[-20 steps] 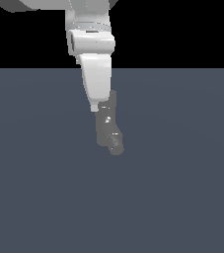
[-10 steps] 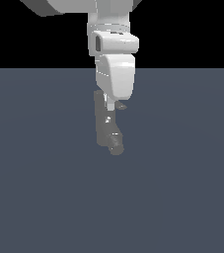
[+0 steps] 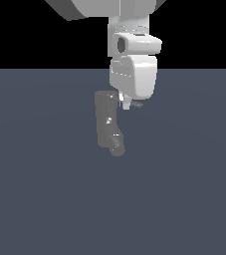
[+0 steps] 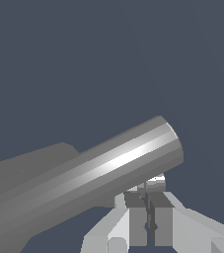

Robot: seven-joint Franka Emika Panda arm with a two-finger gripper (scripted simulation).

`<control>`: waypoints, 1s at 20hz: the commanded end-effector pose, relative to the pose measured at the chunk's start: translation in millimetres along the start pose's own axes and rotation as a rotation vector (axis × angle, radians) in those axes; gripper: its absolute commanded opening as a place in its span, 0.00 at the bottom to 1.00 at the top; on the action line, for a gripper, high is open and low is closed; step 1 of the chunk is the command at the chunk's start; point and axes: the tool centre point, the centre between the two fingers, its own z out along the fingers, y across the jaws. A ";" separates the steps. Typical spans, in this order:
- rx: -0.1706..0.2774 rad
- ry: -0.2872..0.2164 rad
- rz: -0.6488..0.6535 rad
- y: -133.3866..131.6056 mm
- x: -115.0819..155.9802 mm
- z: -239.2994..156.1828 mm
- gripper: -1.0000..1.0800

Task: Turn on the faucet by rotating a designated handle.

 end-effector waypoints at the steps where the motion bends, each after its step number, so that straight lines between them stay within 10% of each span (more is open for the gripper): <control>1: 0.000 0.001 0.025 4.0 22.2 -0.1 0.00; 20: 0.001 -0.001 0.007 -23.6 40.5 -0.1 0.00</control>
